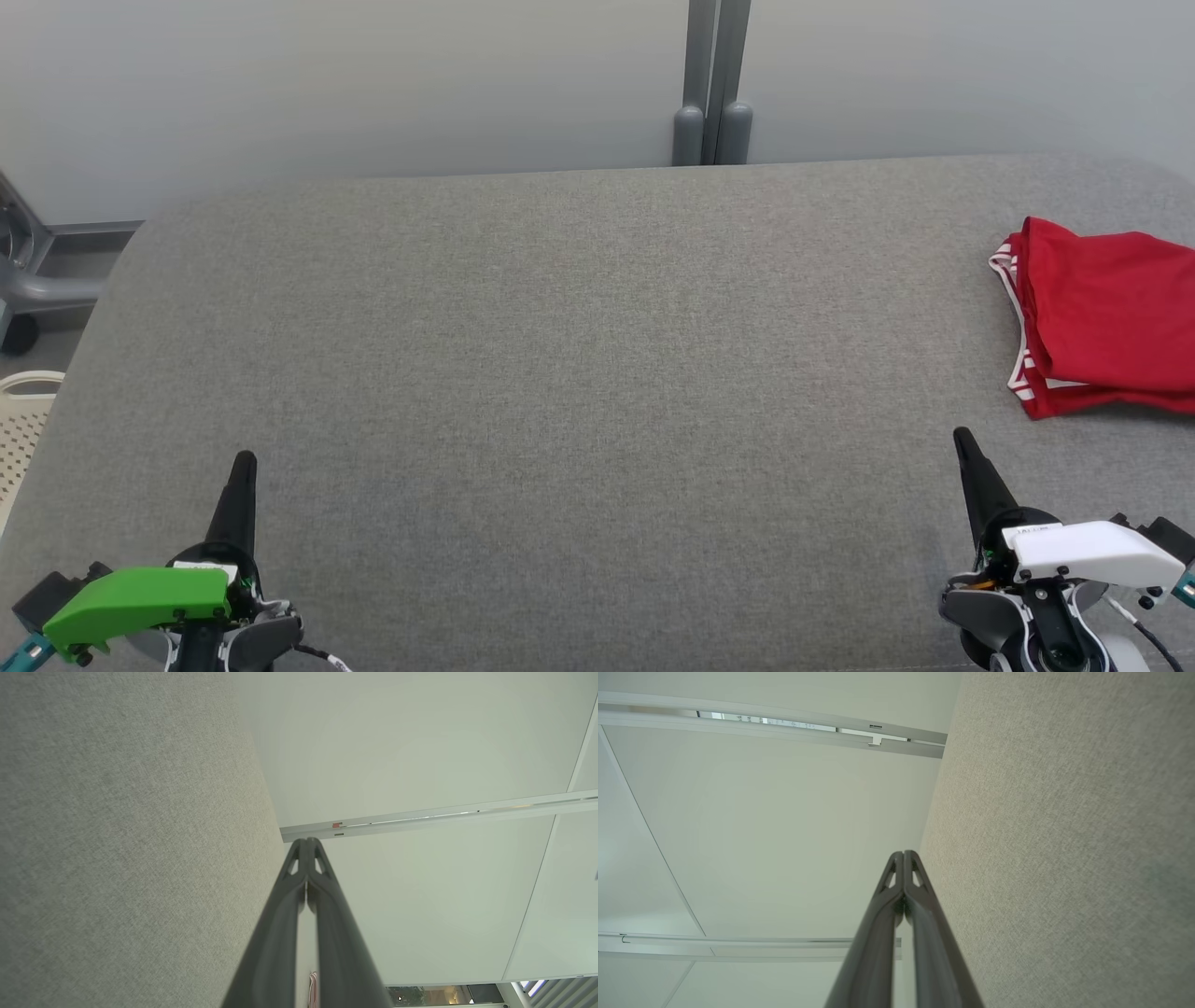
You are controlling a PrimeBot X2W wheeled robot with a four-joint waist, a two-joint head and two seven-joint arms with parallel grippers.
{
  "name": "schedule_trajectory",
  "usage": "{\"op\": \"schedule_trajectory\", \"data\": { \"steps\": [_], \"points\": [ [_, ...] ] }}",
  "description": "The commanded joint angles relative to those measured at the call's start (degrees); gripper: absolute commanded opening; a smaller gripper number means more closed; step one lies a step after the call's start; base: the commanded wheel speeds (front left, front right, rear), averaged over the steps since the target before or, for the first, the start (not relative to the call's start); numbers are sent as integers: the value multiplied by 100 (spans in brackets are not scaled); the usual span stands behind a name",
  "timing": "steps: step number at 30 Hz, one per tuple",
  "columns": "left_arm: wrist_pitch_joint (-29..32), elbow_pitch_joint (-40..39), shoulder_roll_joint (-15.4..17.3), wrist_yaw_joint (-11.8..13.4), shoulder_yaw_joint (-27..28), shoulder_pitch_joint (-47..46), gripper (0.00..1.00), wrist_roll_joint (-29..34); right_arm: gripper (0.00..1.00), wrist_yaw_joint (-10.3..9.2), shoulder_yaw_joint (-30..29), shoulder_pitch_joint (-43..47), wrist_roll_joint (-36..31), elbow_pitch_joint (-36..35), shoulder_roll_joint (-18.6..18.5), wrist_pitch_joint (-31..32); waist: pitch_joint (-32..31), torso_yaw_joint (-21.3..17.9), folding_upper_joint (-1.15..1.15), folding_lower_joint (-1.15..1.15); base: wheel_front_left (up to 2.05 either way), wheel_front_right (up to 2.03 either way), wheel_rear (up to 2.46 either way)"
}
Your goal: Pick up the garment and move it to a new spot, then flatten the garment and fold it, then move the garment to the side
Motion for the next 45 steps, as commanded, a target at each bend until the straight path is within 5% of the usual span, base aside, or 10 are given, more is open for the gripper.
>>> {"op": "schedule_trajectory", "data": {
  "steps": [1, 22, 45],
  "points": [
    [50, -37, 29, -34, 29, -138, 0, -161, 0, 2, -21, -60, 146, -65, -30, 42, 4, 1, 0, 0, 0, 0, 0],
    [288, -48, 30, -61, 112, -281, 0, -920, 0, 2, -57, -81, 945, -173, -33, 183, 49, 9, 0, 0, 0, 0, 0],
    [291, -48, 30, -60, 108, -277, 0, -867, 0, 2, -55, -79, 924, -170, -33, 174, 49, 9, 0, 0, 0, 0, 0]
  ]
}}
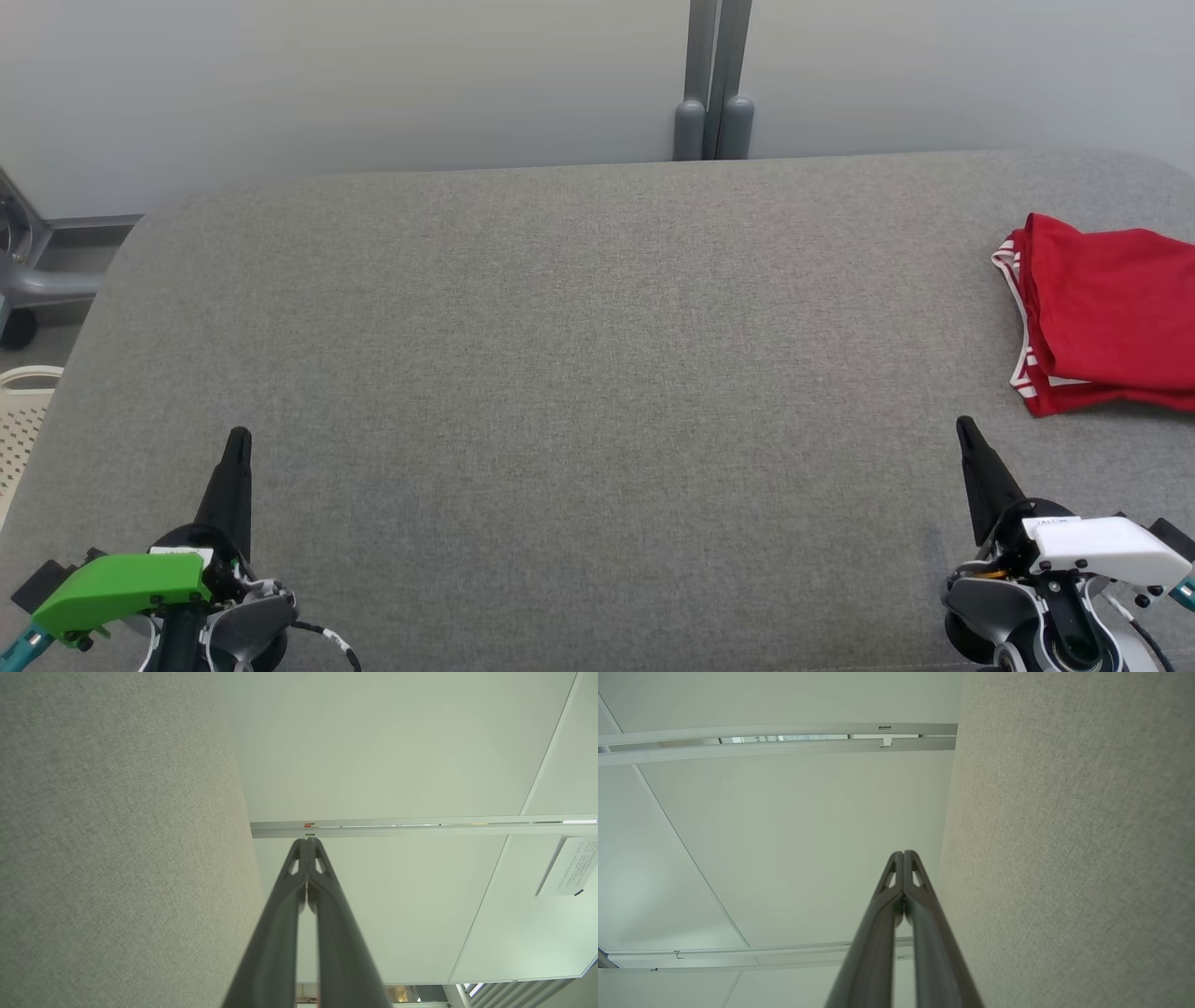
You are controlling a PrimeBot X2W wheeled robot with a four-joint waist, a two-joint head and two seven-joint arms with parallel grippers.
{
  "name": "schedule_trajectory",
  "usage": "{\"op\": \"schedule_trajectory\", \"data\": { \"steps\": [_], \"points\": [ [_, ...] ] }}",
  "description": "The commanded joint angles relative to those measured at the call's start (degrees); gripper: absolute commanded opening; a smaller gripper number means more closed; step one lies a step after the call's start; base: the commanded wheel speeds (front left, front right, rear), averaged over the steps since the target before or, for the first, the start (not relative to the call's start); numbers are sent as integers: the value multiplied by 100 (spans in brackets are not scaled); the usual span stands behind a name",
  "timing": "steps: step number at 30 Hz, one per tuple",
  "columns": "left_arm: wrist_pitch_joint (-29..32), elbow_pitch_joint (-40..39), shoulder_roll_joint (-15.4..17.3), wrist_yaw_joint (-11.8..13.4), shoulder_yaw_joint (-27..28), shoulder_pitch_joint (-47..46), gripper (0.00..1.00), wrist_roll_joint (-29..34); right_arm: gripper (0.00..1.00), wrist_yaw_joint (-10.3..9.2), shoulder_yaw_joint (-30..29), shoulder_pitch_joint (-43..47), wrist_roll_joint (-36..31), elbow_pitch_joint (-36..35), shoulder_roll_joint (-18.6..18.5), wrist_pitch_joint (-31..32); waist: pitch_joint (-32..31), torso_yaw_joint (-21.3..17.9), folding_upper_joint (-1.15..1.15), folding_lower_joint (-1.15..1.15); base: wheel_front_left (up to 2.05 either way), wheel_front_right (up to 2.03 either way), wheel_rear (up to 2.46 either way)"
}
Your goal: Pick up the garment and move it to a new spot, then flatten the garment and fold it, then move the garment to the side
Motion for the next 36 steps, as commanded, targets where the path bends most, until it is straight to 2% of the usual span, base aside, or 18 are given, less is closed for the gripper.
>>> {"op": "schedule_trajectory", "data": {
  "steps": [1, 36],
  "points": [
    [22, -12, 29, -34, 20, -93, 0, 13, 0, 2, -14, -57, 27, -30, -26, 7, 0, 0, 0, 0, 0, 0, 0],
    [20, -12, 29, -34, 19, -91, 0, 11, 0, 2, -12, -57, 28, -29, -26, 6, 0, 0, 0, 0, 0, 0, 0]
  ]
}}
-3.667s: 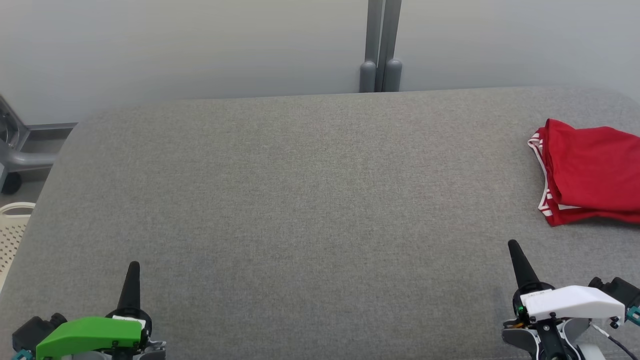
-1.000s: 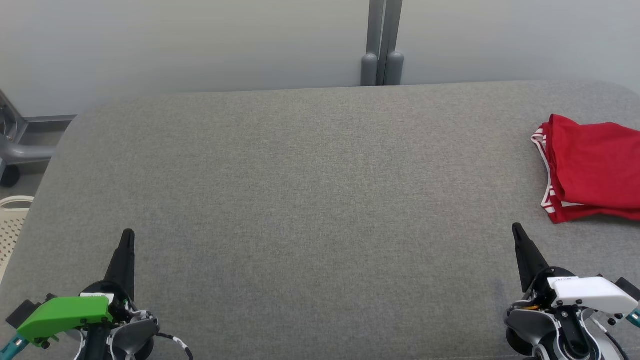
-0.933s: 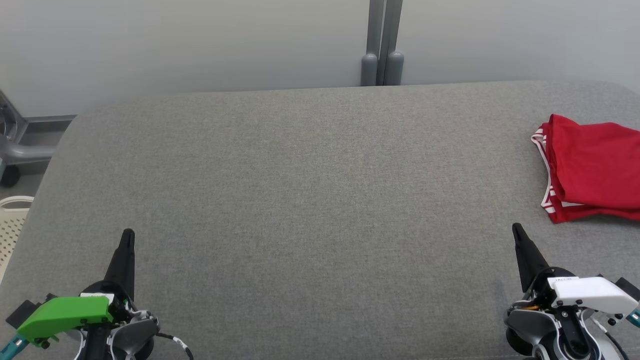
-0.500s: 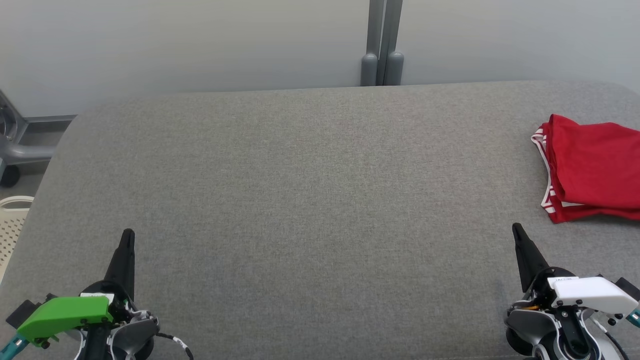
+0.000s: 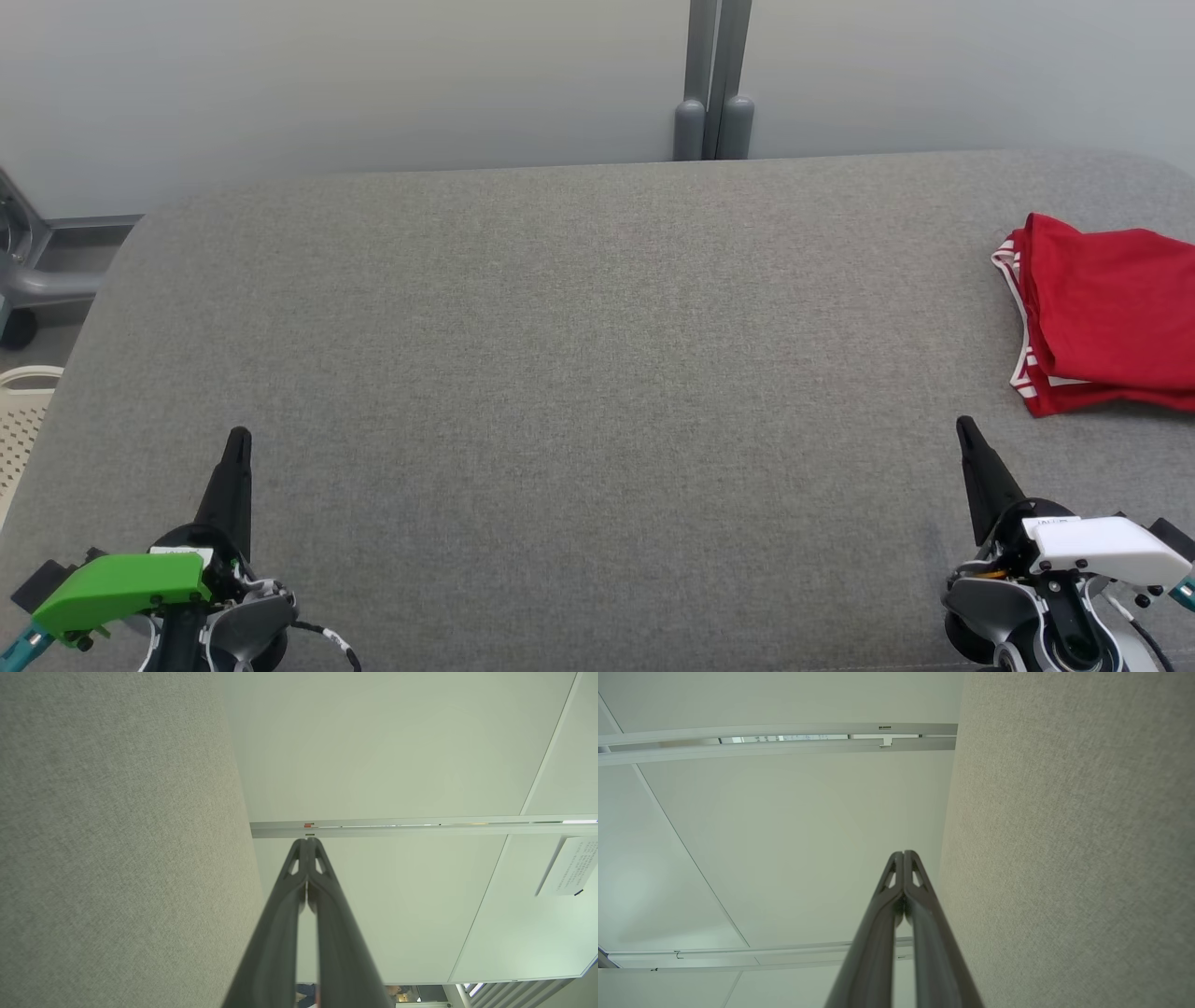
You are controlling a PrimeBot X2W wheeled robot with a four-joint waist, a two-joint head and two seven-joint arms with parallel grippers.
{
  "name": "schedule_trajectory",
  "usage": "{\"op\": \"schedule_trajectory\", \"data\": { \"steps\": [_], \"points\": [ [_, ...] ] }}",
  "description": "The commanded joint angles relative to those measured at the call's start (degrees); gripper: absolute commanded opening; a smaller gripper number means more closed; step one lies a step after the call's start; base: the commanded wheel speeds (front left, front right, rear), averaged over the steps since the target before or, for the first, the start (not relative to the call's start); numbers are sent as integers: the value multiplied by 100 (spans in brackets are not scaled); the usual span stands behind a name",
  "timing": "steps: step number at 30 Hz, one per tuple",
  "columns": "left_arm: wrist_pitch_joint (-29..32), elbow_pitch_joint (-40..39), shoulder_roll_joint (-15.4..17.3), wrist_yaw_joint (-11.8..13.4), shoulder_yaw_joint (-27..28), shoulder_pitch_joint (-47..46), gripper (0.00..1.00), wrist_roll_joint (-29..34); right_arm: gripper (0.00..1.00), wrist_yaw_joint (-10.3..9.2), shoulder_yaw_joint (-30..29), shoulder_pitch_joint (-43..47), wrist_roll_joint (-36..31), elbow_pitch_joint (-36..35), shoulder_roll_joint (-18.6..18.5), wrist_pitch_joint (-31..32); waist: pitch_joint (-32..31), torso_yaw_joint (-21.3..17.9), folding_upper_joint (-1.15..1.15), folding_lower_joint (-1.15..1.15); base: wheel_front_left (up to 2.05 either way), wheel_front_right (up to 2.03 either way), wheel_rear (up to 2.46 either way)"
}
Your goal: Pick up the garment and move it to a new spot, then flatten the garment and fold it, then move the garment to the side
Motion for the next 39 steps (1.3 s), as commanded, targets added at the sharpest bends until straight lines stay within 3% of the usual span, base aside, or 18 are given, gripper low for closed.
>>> {"op": "schedule_trajectory", "data": {
  "steps": [1, 39],
  "points": [
    [20, -11, 29, -34, 19, -89, 0, 11, 0, 2, -11, -56, 28, -28, -26, 6, 0, 0, 0, 0, 0, 0, 0],
    [19, -11, 29, -33, 17, -88, 0, 11, 0, 2, -10, -57, 28, -28, -26, 6, 0, 0, 0, 0, 0, 0, 0]
  ]
}}
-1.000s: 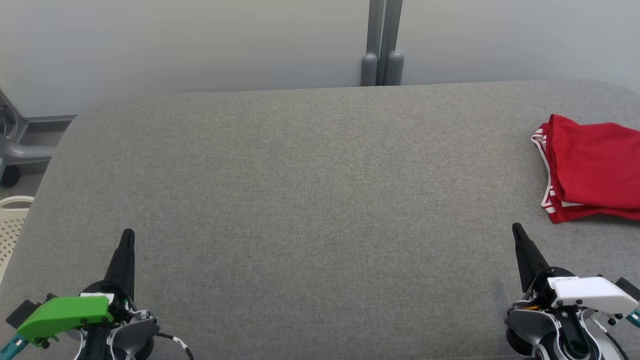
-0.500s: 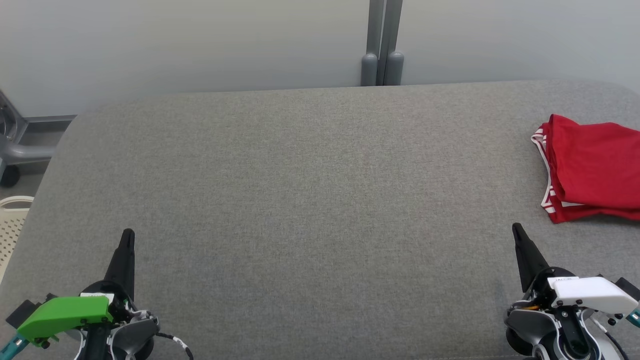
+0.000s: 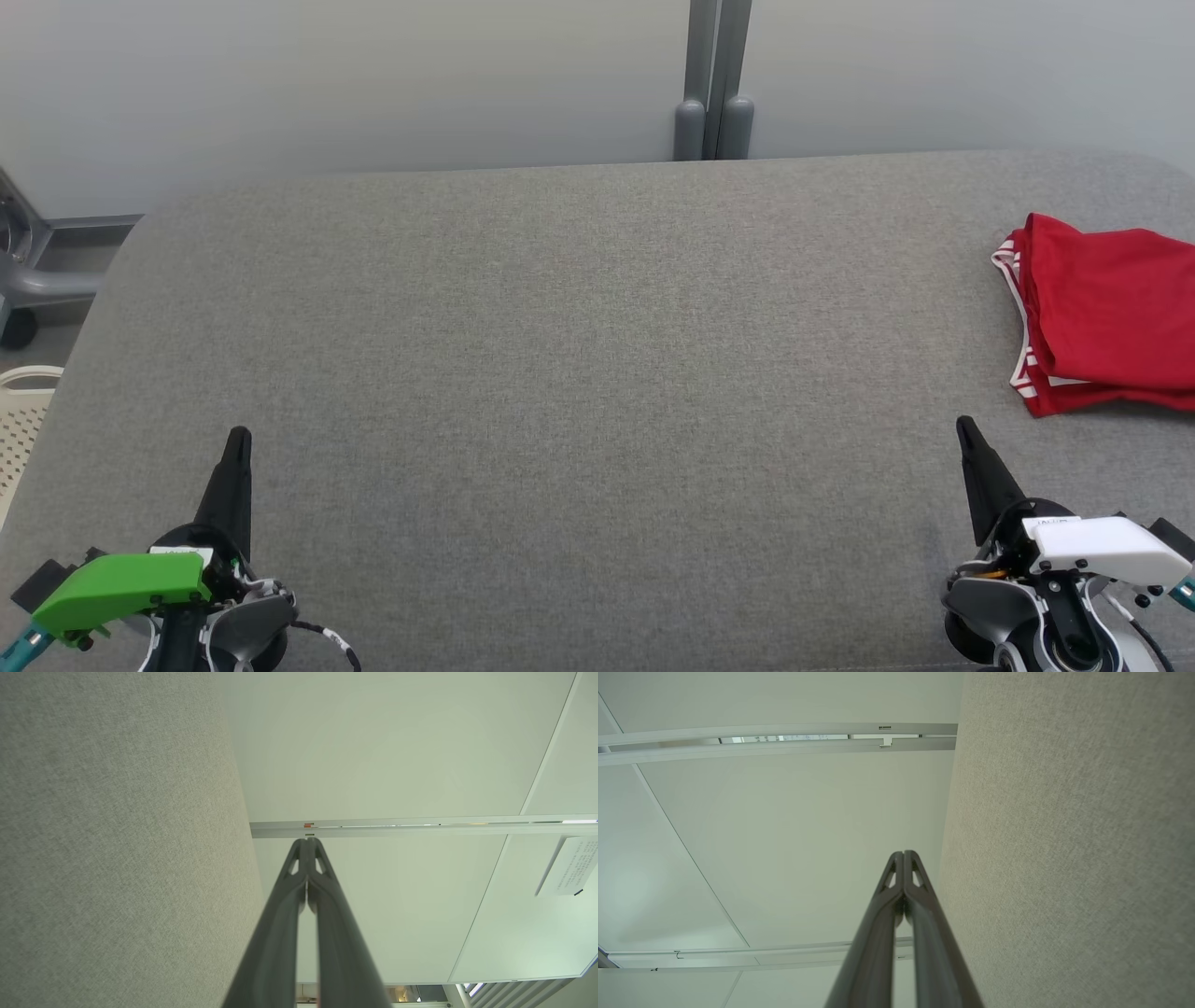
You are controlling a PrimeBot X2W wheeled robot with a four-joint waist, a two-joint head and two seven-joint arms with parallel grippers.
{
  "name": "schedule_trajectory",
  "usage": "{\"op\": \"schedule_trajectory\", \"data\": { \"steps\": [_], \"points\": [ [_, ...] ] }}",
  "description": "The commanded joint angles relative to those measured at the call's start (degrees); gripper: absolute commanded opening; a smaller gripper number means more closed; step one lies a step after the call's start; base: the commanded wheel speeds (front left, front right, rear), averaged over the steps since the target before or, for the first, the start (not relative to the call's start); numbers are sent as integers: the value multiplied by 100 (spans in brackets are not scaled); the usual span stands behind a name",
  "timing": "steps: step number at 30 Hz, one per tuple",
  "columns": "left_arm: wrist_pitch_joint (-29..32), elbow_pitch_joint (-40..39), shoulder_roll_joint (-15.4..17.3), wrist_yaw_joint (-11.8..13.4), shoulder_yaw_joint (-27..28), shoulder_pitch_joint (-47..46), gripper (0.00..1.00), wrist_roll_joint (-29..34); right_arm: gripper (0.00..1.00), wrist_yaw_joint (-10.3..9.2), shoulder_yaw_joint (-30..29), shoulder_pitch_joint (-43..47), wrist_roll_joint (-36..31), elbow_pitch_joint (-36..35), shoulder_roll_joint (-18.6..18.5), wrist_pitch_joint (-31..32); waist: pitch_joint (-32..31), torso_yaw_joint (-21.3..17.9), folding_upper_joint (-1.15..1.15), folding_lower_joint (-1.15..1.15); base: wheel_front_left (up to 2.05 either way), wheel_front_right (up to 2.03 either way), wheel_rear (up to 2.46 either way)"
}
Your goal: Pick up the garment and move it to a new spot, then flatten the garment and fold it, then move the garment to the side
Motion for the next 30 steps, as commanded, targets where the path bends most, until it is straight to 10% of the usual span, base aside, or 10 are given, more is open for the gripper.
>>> {"op": "schedule_trajectory", "data": {
  "steps": [1, 30],
  "points": [
    [19, -10, 29, -32, 17, -87, 0, 11, 0, 2, -10, -57, 28, -28, -26, 6, 0, 0, 0, 0, 0, 0, 0],
    [19, -11, 29, -32, 18, -86, 0, 10, 0, 2, -10, -57, 29, -29, -25, 5, 0, 0, 0, 0, 0, 0, 0]
  ]
}}
